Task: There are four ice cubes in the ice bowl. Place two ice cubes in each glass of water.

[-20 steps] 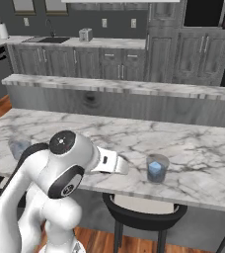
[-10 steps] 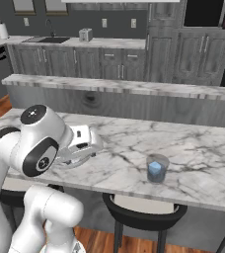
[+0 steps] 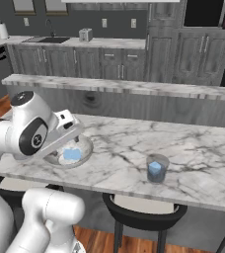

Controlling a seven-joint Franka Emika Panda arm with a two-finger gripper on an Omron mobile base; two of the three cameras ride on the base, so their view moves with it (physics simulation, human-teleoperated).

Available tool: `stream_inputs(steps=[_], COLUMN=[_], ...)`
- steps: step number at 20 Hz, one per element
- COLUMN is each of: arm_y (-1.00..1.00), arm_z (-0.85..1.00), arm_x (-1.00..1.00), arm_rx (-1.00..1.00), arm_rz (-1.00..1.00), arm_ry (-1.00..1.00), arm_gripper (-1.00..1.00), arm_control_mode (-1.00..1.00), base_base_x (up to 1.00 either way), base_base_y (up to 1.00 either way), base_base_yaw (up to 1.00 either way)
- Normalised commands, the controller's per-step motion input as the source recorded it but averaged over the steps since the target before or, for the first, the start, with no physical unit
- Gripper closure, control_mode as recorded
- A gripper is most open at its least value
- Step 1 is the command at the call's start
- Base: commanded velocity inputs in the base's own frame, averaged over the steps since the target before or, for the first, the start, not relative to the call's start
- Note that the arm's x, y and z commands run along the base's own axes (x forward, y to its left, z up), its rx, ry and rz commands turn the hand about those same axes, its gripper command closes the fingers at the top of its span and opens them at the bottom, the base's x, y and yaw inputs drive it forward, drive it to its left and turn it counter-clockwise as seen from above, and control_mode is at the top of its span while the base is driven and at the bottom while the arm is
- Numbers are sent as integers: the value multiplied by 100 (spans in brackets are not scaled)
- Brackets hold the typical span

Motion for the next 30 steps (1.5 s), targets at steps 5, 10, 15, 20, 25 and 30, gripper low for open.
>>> stream_inputs(steps=[5,10,15,20,25,30], arm_y=[61,51,7,1,20,32], arm_z=[-24,-46,-74,-30,-10,-28], arm_x=[60,65,55,40,44,42], arm_rx=[-2,-4,-9,-4,-4,-9], arm_rz=[7,17,25,18,12,10], arm_ry=[3,5,18,13,14,16], arm_gripper=[-100,-100,-100,-100,-100,-100], arm_control_mode=[-100,-100,-100,-100,-100,-100], base_base_x=[0,0,0,0,0,0], base_base_y=[0,0,0,0,0,0], base_base_yaw=[0,0,0,0,0,0])
